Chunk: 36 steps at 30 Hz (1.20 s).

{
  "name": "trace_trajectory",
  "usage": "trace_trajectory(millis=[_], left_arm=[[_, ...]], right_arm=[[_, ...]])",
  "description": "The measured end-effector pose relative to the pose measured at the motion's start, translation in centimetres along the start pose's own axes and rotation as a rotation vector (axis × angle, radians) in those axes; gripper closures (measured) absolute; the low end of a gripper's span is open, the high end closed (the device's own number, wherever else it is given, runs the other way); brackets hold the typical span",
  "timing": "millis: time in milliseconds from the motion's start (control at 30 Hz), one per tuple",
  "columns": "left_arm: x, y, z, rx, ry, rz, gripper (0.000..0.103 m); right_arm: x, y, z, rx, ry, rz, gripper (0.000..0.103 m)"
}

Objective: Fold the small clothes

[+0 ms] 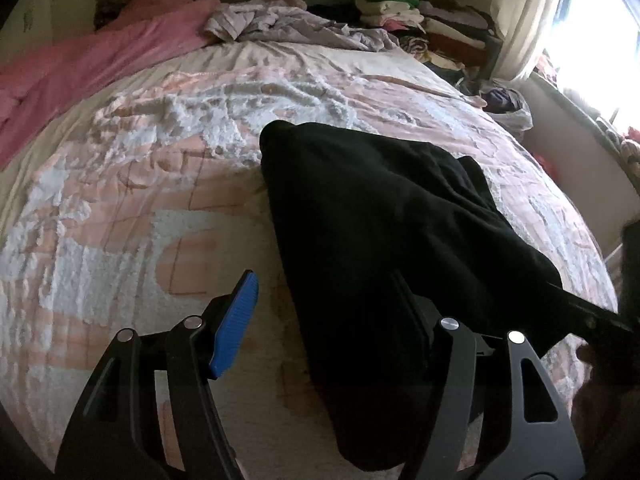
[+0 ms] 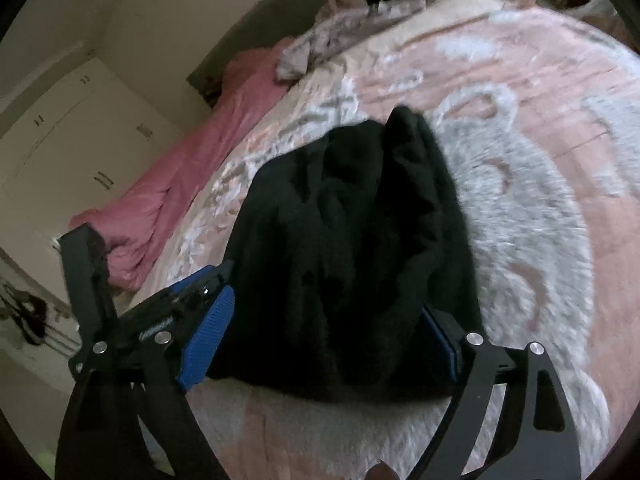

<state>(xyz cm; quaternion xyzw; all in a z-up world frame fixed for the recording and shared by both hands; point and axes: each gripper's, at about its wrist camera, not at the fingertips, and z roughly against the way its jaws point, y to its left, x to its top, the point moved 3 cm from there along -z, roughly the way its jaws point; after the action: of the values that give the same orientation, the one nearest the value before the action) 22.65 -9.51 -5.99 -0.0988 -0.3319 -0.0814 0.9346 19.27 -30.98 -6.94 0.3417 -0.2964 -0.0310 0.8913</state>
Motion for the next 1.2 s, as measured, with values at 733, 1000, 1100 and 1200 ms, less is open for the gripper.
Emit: trace_trajectory(millis=[733, 1000, 1100, 1200], left_arm=[[-0.1, -0.8, 0.3, -0.005, -0.015, -0.028, 0.042], [-0.1, -1.8, 0.7, -0.049, -0.016, -0.030, 0.038], [-0.4, -2.1, 0.4, -0.060, -0.005, -0.030, 0.037], [-0.7, -2.2, -0.2, -0.064, 0.008, -0.031, 0.035]], right_arm=[[2.7, 0.8, -1.7, -0.058, -0.069, 0.186, 0.077], [3.0, 2.6, 0.1, -0.158, -0.148, 0.350, 0.080], [3.0, 1.8, 0.2, -0.180, -0.140, 0.341, 0.080], [2.9, -0.3, -1.1, -0.188, -0.090, 0.275, 0.080]])
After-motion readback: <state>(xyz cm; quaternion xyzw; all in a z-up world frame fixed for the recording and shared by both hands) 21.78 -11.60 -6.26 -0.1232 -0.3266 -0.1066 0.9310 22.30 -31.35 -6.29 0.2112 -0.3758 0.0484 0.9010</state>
